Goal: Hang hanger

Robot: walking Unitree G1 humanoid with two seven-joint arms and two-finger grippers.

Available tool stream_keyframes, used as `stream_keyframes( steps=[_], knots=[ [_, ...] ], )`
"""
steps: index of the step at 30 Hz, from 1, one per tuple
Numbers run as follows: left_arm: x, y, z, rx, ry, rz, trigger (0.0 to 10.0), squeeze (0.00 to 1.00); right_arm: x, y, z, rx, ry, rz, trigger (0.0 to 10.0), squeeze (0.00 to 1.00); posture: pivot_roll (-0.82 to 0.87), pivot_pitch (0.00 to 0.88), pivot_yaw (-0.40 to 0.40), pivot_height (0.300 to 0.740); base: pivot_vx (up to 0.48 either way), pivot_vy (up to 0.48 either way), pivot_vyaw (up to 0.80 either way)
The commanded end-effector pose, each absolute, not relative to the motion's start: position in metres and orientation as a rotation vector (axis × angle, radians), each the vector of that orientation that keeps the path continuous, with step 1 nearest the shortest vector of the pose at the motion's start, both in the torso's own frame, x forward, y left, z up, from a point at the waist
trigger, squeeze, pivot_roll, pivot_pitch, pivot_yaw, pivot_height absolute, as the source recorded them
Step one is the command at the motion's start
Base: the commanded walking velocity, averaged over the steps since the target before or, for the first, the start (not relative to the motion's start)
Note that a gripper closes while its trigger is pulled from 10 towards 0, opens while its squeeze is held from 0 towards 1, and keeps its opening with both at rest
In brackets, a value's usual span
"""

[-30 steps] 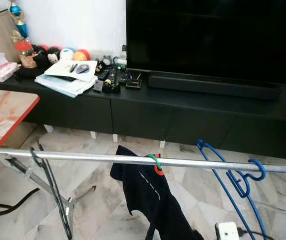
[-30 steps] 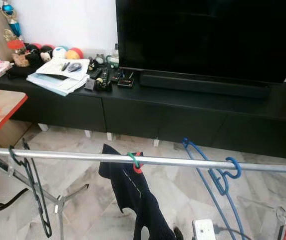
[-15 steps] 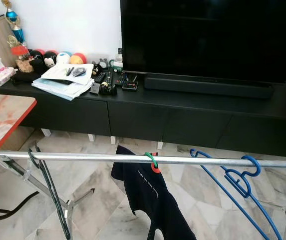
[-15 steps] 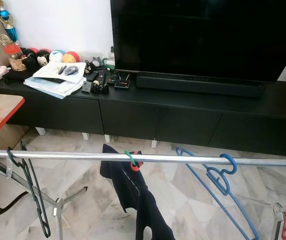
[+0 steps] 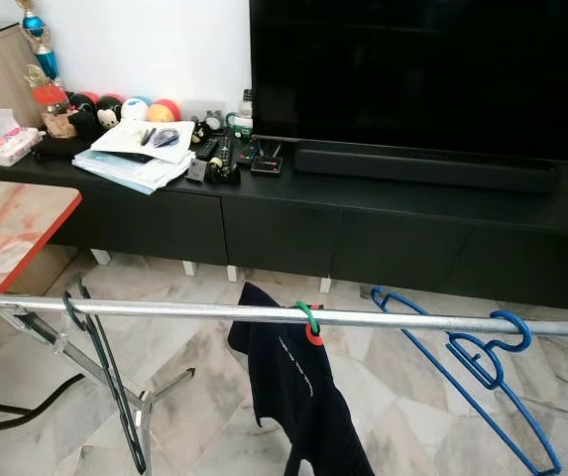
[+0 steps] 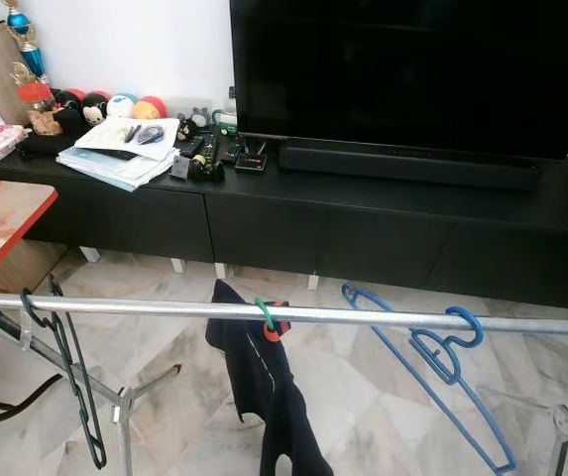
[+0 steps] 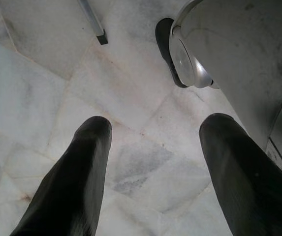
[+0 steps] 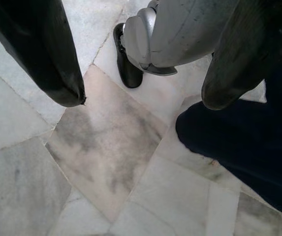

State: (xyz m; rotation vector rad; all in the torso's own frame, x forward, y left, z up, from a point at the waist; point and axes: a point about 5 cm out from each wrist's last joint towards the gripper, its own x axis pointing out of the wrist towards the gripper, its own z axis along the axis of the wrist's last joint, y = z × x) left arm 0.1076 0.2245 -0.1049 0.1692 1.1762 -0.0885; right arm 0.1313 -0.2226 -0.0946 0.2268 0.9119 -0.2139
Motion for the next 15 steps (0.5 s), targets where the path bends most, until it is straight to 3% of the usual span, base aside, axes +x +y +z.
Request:
stream_keyframes(
  steps=[1, 11, 12, 13, 15],
  knots=[
    [0.1016, 0.2275, -0.1059, 0.167, 1.198, -0.084, 10.0, 0.0, 0.1259, -0.2212, -0.0967, 0.221, 0.926, -0.208, 10.0, 0.0, -0.06, 0.103, 0.014, 0.74, 0.0, 0.0, 0.0],
    [0.1015, 0.2275, -0.106, 0.169, 1.201, -0.089, 10.0, 0.0, 0.1227, -0.2207, -0.0977, 0.21, 0.931, -0.208, 10.0, 0.0, -0.06, 0.106, 0.015, 0.74, 0.0, 0.0, 0.0],
    [0.1013, 0.2274, -0.106, 0.17, 1.202, -0.09, 10.0, 0.0, 0.1233, -0.2207, -0.0973, 0.207, 0.927, -0.201, 8.9, 0.0, -0.06, 0.107, 0.015, 0.74, 0.0, 0.0, 0.0],
    [0.1013, 0.2274, -0.106, 0.169, 1.202, -0.092, 10.0, 0.0, 0.1242, -0.2208, -0.0969, 0.203, 0.922, -0.198, 0.0, 0.0, -0.06, 0.107, 0.015, 0.74, 0.0, 0.0, 0.0],
    [0.1011, 0.2275, -0.1061, 0.169, 1.203, -0.092, 10.0, 0.0, 0.1263, -0.2208, -0.0958, 0.211, 0.905, -0.199, 0.0, 0.0, -0.06, 0.108, 0.015, 0.74, 0.0, 0.0, 0.0]
  ],
)
